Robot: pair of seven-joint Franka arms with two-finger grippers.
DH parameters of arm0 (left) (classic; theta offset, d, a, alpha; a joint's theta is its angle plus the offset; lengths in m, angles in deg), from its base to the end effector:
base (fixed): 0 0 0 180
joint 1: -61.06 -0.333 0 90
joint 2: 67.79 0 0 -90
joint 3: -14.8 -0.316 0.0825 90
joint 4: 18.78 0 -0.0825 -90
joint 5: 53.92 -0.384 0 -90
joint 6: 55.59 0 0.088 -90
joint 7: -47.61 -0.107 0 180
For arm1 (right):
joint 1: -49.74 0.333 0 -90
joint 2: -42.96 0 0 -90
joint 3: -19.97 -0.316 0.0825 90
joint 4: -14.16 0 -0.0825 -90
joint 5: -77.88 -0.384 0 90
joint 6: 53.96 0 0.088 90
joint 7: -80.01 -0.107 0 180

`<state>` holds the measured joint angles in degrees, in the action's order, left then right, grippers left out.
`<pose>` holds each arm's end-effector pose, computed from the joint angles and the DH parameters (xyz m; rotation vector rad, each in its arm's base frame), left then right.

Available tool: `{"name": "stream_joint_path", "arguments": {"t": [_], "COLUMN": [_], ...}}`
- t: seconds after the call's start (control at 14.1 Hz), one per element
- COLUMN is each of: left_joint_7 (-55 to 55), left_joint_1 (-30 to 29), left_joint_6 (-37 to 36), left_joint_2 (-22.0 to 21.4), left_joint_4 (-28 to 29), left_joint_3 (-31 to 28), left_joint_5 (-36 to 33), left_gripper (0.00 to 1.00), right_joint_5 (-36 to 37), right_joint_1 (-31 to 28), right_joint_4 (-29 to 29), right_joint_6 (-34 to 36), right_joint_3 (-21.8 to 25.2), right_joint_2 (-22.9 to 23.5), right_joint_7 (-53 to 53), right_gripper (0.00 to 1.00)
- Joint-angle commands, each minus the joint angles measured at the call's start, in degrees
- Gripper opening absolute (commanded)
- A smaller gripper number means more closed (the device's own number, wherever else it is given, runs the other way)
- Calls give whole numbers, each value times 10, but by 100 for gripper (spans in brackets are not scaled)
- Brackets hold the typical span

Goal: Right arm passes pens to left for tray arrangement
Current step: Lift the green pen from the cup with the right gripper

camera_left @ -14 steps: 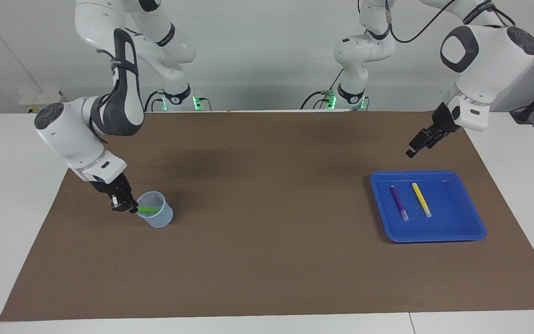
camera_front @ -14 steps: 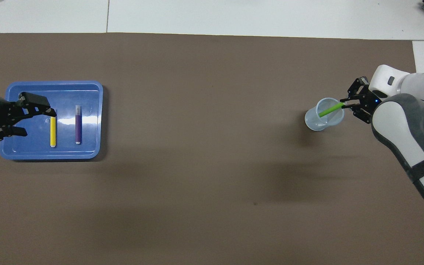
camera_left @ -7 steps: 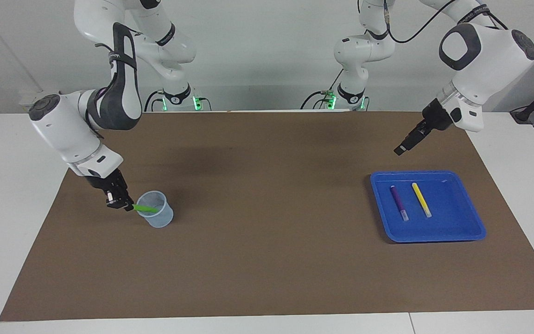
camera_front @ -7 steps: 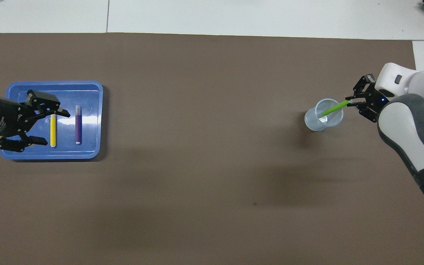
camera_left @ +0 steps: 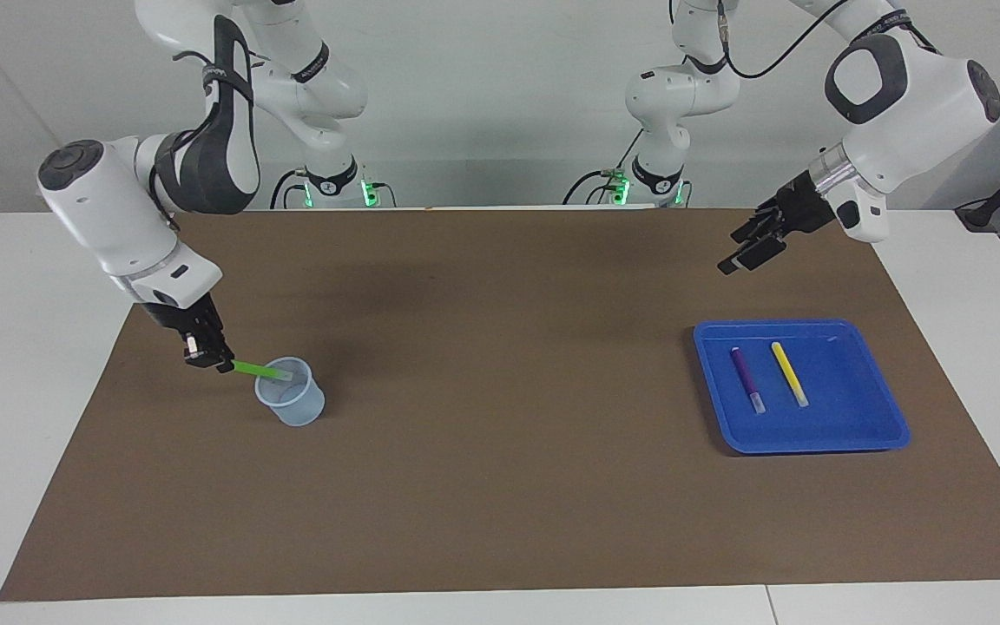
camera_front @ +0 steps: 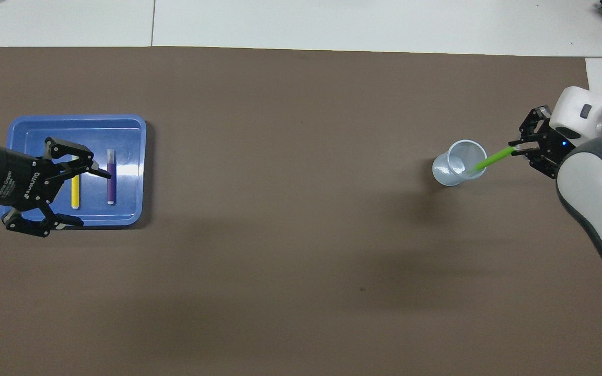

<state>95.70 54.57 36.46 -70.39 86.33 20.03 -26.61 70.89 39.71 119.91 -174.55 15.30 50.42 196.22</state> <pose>0.5314 -0.0367 0.5396 2.4533 1.2210 -0.4910 0.6071 -0.0530 0.4659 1.8171 2.4828 0.2577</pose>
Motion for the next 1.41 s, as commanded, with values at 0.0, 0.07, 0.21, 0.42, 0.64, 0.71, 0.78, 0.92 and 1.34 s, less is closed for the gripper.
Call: {"name": "stream_joint_path", "arguments": {"t": [0.0,0.07,0.21,0.42,0.64,0.71,0.78,0.92,1.34], "left_joint_7": [23,42,109,190,219,227,227,231,226], "left_joint_1": [-4,-4,-4,-1,3,3,3,3,11], "left_joint_6": [-35,-46,-60,-61,-58,-57,-55,-62,-27], "left_joint_2": [-11,-11,-11,-11,-11,-11,-11,-11,-14], "left_joint_4": [0,-1,-3,-4,-4,-4,-4,-14,-12], "left_joint_3": [-3,-3,-2,-2,-1,-1,0,-1,8], "left_joint_5": [18,27,68,116,130,139,140,131,114], "left_gripper": [97,96,95,95,95,95,95,95,96], "right_joint_5": [45,55,60,63,109,121,121,121,120], "right_joint_1": [0,2,3,2,4,4,4,5,5], "right_joint_4": [-2,-5,-18,-30,-46,-53,-57,-61,-78], "right_joint_6": [26,27,34,45,47,47,47,52,121], "right_joint_3": [-3,-3,-3,-3,-9,-12,-16,-18,-30], "right_joint_2": [-31,-39,-46,-59,-72,-72,-72,-72,-76], "right_joint_7": [-32,-39,-41,-57,-105,-127,-140,-187,-393], "right_gripper": [0,0,0,0,0,0,0,0,0]}}
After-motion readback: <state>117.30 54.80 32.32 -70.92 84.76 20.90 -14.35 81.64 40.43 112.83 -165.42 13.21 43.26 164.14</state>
